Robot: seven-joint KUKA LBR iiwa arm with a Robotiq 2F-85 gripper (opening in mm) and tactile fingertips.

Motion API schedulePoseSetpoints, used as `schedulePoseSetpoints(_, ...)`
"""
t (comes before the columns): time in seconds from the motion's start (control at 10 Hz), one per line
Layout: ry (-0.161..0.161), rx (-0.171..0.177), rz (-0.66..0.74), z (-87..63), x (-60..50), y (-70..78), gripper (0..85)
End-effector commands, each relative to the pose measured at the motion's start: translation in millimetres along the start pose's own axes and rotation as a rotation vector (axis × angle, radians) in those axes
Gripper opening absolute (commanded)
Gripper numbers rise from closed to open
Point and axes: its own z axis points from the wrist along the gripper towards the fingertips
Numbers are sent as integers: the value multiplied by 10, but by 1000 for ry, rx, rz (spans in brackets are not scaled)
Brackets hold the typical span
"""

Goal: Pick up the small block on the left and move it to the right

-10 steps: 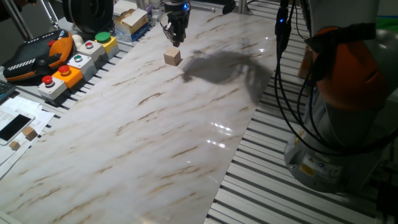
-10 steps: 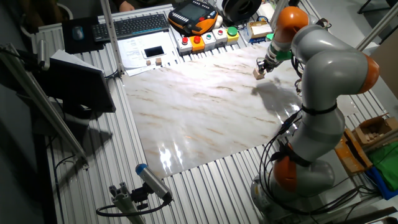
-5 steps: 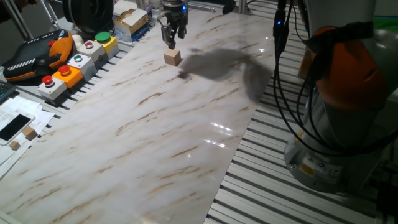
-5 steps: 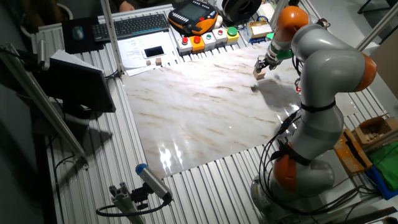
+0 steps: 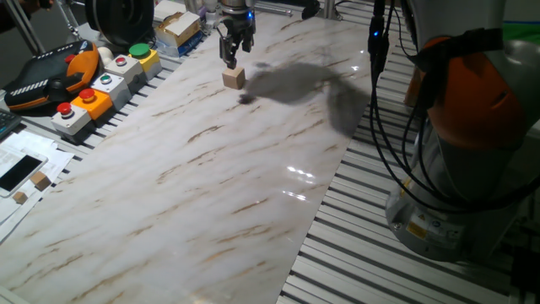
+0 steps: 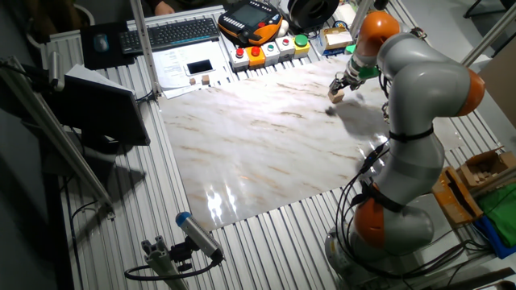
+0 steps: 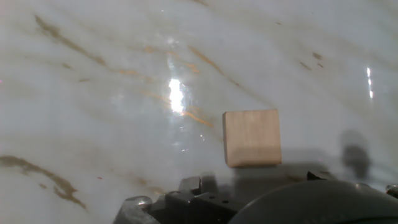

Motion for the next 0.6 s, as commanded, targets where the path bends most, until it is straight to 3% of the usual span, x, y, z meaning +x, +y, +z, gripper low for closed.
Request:
schedulePoseSetpoints(0.0,1,5,-11,31,-16,-5,850)
schedulePoseSetpoints(0.5,9,0,-63,168,-60,-36,850)
